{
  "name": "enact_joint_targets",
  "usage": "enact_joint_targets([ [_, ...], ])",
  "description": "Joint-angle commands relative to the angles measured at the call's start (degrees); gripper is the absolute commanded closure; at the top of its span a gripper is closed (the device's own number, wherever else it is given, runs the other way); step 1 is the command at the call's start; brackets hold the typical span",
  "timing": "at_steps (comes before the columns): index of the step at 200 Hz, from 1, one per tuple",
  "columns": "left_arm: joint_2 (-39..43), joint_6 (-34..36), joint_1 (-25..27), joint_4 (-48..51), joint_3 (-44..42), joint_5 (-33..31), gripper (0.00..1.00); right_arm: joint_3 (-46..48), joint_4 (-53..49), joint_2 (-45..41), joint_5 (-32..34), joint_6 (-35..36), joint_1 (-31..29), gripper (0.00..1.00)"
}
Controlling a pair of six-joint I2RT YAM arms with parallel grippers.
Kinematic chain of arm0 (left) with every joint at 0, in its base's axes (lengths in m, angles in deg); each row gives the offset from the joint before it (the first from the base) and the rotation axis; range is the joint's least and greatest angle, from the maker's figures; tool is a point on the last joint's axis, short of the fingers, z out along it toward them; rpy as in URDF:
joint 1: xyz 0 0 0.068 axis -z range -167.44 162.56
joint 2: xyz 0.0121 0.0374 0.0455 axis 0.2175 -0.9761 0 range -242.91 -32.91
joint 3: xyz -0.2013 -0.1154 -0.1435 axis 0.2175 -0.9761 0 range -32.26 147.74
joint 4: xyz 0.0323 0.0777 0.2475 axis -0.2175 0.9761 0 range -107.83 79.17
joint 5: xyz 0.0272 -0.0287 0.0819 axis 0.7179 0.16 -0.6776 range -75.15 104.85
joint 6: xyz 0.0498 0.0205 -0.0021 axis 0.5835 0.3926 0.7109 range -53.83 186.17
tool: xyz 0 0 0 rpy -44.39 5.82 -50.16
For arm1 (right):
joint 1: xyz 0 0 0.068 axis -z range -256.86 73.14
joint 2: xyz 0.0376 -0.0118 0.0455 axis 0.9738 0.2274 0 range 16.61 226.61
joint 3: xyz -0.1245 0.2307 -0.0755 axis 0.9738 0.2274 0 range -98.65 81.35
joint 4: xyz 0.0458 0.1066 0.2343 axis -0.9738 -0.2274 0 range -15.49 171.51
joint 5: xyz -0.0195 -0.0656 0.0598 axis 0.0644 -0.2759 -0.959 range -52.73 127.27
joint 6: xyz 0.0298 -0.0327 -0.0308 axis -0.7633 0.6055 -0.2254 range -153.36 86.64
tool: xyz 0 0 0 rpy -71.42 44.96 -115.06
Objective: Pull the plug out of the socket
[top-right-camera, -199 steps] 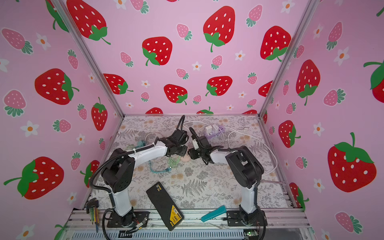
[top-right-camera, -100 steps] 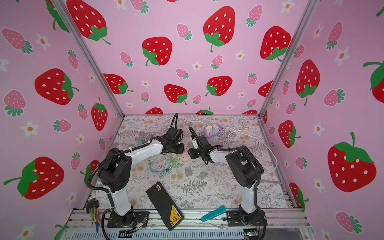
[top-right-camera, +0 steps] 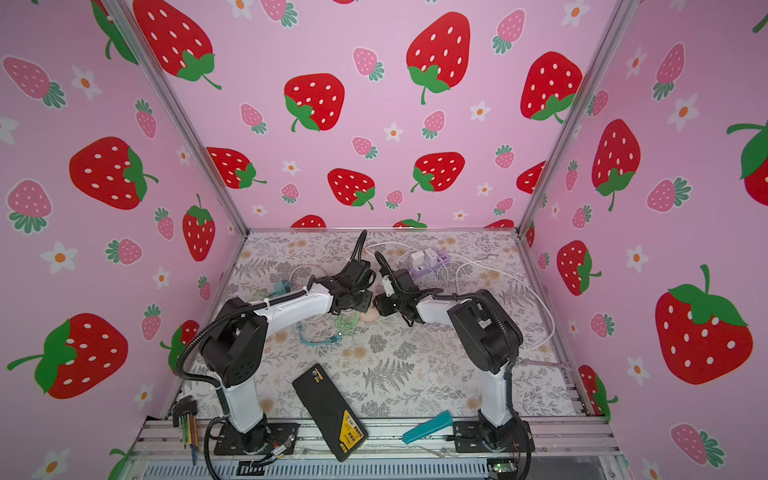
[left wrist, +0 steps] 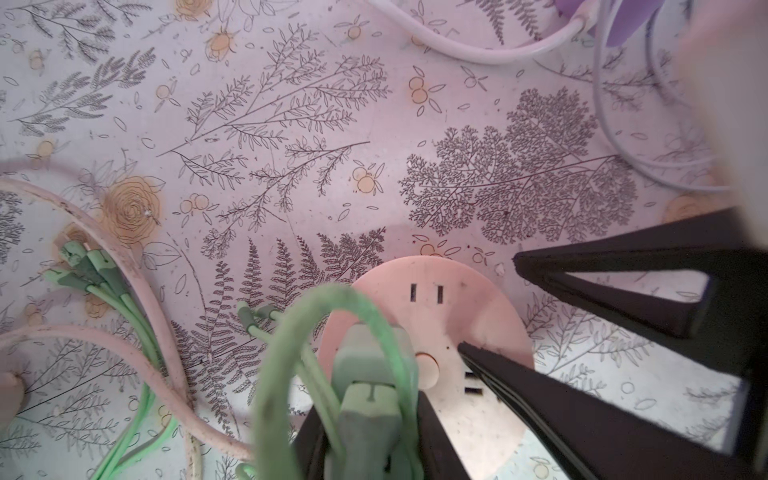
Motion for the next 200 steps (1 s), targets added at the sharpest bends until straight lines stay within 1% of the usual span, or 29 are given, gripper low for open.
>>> enact_joint_targets([
  [1, 2.2, 1.0, 1.5, -1.8, 3.5, -1.0, 0.90, 4.4, -17.9, 8.8, 7.4, 2.4, -0.2, 0.48],
  [20, 2.5, 0.5, 1.4, -2.9, 3.1, 0.6, 0.90, 4.1, -18.2, 9.5, 7.2, 2.5, -0.2, 0.48],
  [40, 2.9, -0.9, 0.4, -3.8, 3.0, 6.1, 0.90, 3.7, -18.5, 10.1, 7.1, 2.6, -0.3, 0.48],
  [49, 2.8, -1.5, -0.1, -3.5, 3.3, 7.4, 0.90, 3.6, -18.6, 10.1, 7.2, 2.6, -0.4, 0.48],
  [77, 3.7, -2.2, -0.8, -2.7, 3.1, 8.0, 0.90, 3.7, -18.6, 9.9, 7.4, 2.6, -0.4, 0.48],
  [132, 8.8, -1.1, -2.2, 2.3, 4.8, 5.9, 0.90, 3.9, -18.4, 9.4, 7.2, 2.4, -0.4, 0.48],
  [155, 10.7, -0.1, -4.3, 4.4, 6.1, 5.7, 0.91, 4.0, -18.3, 9.0, 7.1, 2.2, -0.4, 0.47],
  [174, 11.4, 1.0, -7.0, 6.0, 7.9, 6.1, 0.90, 4.0, -18.1, 9.0, 6.8, 1.9, -0.4, 0.48],
  [200, 10.5, 1.7, -12.4, 6.8, 10.0, 11.5, 0.90, 4.0, -17.9, 8.8, 6.3, 1.8, -0.4, 0.47],
])
